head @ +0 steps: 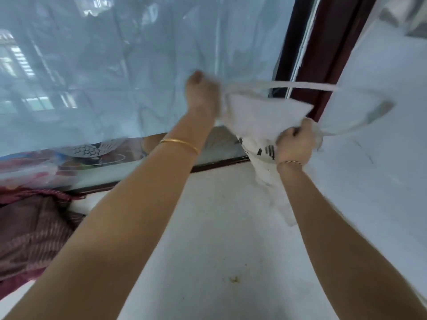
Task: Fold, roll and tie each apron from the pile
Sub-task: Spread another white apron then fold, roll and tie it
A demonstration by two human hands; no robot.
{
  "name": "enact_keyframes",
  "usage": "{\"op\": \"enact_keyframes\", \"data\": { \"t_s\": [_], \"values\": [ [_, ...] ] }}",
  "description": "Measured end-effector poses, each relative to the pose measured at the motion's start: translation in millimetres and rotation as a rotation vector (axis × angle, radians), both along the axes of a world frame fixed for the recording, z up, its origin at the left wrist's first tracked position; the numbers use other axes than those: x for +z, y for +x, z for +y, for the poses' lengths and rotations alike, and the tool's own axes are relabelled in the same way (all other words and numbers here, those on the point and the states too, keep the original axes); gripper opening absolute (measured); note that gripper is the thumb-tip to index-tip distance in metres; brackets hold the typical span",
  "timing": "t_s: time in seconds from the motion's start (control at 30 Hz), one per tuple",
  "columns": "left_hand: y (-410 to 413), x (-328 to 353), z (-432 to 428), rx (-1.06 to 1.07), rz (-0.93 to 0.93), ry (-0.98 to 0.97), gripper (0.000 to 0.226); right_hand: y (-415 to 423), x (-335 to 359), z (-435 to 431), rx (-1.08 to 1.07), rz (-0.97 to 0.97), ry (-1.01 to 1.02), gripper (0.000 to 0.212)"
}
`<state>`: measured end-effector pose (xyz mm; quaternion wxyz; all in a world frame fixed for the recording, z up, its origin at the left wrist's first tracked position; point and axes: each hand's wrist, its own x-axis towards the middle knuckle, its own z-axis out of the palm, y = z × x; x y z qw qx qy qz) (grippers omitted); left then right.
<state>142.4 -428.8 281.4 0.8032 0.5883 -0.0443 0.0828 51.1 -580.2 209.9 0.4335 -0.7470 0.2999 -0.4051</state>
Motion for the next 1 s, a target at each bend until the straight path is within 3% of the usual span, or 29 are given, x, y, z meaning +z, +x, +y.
{"op": "enact_keyframes", "data": {
  "t_s": [0.1,0.2,0.3,0.4,0.5,0.57,0.67,0.8,0.9,1.0],
  "values": [
    [9,-76,57,0.011,0.281,0.187,0.025,2,-39,36,0.253,0.367,-0.296,0.017],
    [-9,-157,122,0.065,0.493,0.699,0.034,-2,-103,75,0.609,0.75,-0.373,0.024],
    [-28,-227,181,0.081,0.592,1.187,0.034,-17,-165,109,1.084,1.129,-0.317,0.024],
    [-55,-263,209,-0.016,0.649,1.612,0.04,-32,-205,129,1.308,1.446,-0.08,0.022],
    [-73,-284,210,-0.178,0.539,1.645,0.04,-33,-216,138,1.302,1.401,-0.181,0.034],
    [-82,-292,199,-0.433,0.484,1.421,0.024,-27,-217,140,1.25,1.31,-0.173,0.037],
    [-94,-294,181,-0.796,0.549,1.237,0.029,-14,-215,138,1.126,1.19,-0.1,0.033],
    [-98,-306,175,-0.937,0.508,1.412,0.027,-3,-207,132,1.102,1.178,-0.015,0.018],
    [-97,-299,173,-1.085,0.434,1.69,0.019,7,-207,125,1.02,1.112,-0.231,0.023],
    [-94,-284,180,-1.425,0.684,1.978,0.03,14,-219,109,0.89,1.096,-0.412,0.015]
  ]
}}
